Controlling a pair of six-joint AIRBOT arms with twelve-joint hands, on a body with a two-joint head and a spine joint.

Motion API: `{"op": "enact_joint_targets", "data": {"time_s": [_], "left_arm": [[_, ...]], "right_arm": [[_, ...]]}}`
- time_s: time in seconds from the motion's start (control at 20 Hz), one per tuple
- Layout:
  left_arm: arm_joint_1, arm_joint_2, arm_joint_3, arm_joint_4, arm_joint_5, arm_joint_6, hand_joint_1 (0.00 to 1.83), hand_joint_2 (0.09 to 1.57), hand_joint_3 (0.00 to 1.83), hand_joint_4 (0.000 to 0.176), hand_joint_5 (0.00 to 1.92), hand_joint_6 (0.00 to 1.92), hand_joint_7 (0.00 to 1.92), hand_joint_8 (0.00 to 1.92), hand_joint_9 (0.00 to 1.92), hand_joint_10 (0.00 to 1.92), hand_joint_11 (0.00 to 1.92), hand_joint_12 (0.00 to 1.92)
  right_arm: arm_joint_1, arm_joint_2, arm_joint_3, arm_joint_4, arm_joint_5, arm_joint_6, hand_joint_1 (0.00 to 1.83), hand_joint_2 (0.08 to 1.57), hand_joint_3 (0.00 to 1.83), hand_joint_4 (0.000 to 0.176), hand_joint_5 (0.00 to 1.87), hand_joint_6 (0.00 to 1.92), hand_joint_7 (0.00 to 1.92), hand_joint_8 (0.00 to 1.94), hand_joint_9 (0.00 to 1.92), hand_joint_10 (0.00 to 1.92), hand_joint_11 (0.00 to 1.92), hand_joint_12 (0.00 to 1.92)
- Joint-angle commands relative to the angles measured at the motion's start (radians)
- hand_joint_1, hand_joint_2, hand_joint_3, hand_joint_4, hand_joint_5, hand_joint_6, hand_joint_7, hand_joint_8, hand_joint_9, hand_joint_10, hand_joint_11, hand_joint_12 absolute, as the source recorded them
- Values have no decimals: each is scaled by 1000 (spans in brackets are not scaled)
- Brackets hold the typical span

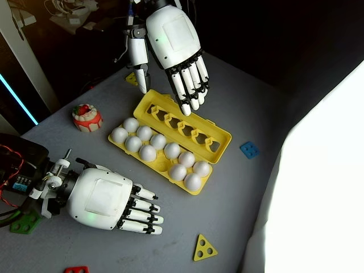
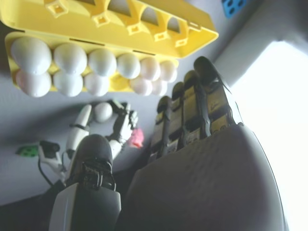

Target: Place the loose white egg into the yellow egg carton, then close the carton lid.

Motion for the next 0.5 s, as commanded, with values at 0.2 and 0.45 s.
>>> {"op": "enact_joint_targets", "data": {"time_s": [0.2,0.45], "left_arm": [[-14,4,6,59,-41,0,200,1347,0,21,129,8,158,13,187,16,0,682],[-14,4,11,59,-39,-7,140,1358,3,28,95,0,128,0,140,0,0,642]], "right_arm": [[12,6,-15,-154,182,169,1087,1195,4,0,830,1244,501,1,214,16,0,318],[-11,-15,3,-308,289,426,1086,1195,2,0,832,1244,489,0,210,11,0,347]]}}
